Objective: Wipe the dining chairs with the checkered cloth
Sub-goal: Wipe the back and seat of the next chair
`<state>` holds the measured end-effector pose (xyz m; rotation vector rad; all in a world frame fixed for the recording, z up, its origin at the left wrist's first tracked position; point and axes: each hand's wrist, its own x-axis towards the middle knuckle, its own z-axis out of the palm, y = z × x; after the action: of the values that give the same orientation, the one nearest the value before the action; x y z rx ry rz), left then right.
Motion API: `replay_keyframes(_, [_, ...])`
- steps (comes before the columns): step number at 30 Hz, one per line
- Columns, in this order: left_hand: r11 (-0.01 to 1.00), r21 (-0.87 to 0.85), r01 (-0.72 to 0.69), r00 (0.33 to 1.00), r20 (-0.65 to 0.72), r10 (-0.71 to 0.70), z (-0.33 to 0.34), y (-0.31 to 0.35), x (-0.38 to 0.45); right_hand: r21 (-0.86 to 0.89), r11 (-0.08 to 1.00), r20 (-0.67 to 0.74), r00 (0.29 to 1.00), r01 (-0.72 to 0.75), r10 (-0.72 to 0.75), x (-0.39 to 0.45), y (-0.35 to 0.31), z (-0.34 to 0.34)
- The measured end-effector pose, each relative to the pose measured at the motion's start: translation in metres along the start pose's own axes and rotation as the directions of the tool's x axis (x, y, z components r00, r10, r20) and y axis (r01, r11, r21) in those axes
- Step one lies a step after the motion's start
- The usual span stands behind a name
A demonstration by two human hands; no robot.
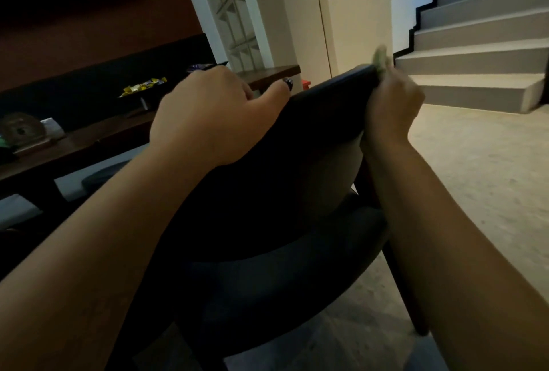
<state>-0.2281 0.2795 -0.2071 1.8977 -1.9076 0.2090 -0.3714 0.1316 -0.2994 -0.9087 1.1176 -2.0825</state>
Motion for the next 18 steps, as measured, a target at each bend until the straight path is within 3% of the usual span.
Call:
replay_keyframes(2, [1.000,0.009,0.000,1.000,0.002,0.000,-0.001,0.000,0.000,0.154,0.977,-0.049,0.988,0.150,-0.144,-0.013,-0.017,0.004])
replay_keyframes(4, [1.000,0.003,0.013,1.000,0.026,-0.013,-0.002,0.000,0.000,0.200,0.967,-0.082,0.986,0.159,-0.145,-0.021,-0.012,0.006])
replay_keyframes(7, [1.000,0.009,0.015,0.999,0.028,-0.015,-0.001,0.000,-0.002,0.121,0.989,-0.084,0.992,-0.083,0.094,-0.017,0.017,-0.003])
replay_keyframes(9, [1.000,0.023,0.006,1.000,0.014,-0.007,-0.001,0.000,-0.002,0.048,0.960,-0.003,0.961,-0.275,0.275,-0.007,0.026,-0.008])
replay_keyframes(11, [1.000,0.020,0.009,1.000,0.013,-0.009,-0.001,0.000,-0.002,-0.036,0.937,0.042,0.936,-0.348,0.349,-0.003,0.020,-0.011])
replay_keyframes(12, [1.000,0.019,0.006,1.000,0.019,-0.006,-0.002,0.000,-0.002,-0.047,0.951,0.037,0.951,-0.304,0.306,-0.004,0.012,-0.011])
replay_keyframes(14, [1.000,0.027,-0.002,1.000,0.020,0.002,-0.001,0.000,-0.002,0.095,0.993,-0.017,0.997,-0.069,0.071,-0.023,-0.008,-0.006])
replay_keyframes(16, [0.999,0.037,0.003,1.000,0.010,-0.003,-0.001,0.000,-0.001,0.165,0.970,-0.056,0.984,0.177,-0.170,-0.056,-0.021,0.001])
replay_keyframes(18, [0.999,0.041,0.002,1.000,-0.010,-0.001,-0.001,0.000,-0.003,0.120,0.956,-0.066,0.963,0.267,-0.261,-0.084,-0.015,0.003])
